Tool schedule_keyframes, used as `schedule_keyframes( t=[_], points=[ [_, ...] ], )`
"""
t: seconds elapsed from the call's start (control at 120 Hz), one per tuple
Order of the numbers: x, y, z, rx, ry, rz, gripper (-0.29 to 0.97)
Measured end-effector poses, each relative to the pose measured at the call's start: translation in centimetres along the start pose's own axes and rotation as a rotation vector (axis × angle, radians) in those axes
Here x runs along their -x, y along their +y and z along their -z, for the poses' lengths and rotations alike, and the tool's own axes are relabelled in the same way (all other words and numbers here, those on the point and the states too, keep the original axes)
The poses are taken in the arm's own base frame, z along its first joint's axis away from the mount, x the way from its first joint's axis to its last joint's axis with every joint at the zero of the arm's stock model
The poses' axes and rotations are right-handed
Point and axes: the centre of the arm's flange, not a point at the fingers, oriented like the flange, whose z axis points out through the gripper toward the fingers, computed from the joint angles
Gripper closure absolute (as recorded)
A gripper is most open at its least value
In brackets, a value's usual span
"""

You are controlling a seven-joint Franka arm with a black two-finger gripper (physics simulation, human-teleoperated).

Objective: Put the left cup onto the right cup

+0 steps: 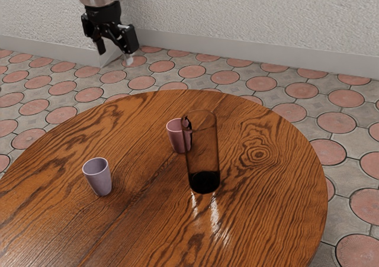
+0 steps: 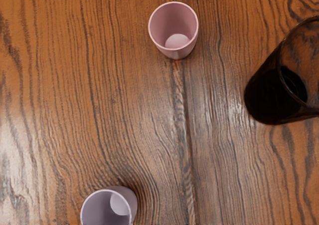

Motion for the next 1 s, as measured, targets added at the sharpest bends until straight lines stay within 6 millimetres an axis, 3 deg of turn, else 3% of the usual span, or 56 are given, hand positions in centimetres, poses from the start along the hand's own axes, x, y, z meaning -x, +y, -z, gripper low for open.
schedule_keyframes(
  t=[0.1,0.192,0.275,0.342,0.442,0.55,0.608,0.7,1.0],
  points=[
    [0.6,-0.4,0.0,0.004,-0.002,0.005,0.0],
    [2.6,-0.3,-2.8,-0.003,-0.062,0.004,0.0],
    [5.7,2.4,-6.4,-0.01,-0.115,-0.047,0.0],
    [7.3,4.2,-10.6,0.002,-0.163,-0.084,0.0],
    [9.2,4.7,-16.5,0.025,-0.222,-0.102,0.0],
    [11.5,4.9,-20.1,0.038,-0.217,-0.12,0.0],
    [13.9,3.9,-21.5,0.05,-0.202,-0.106,0.0],
    [15.4,1.9,-24.0,0.071,-0.181,-0.079,0.0],
    [13.6,-3.3,-29.8,0.099,-0.148,-0.042,0.0]
  ],
)
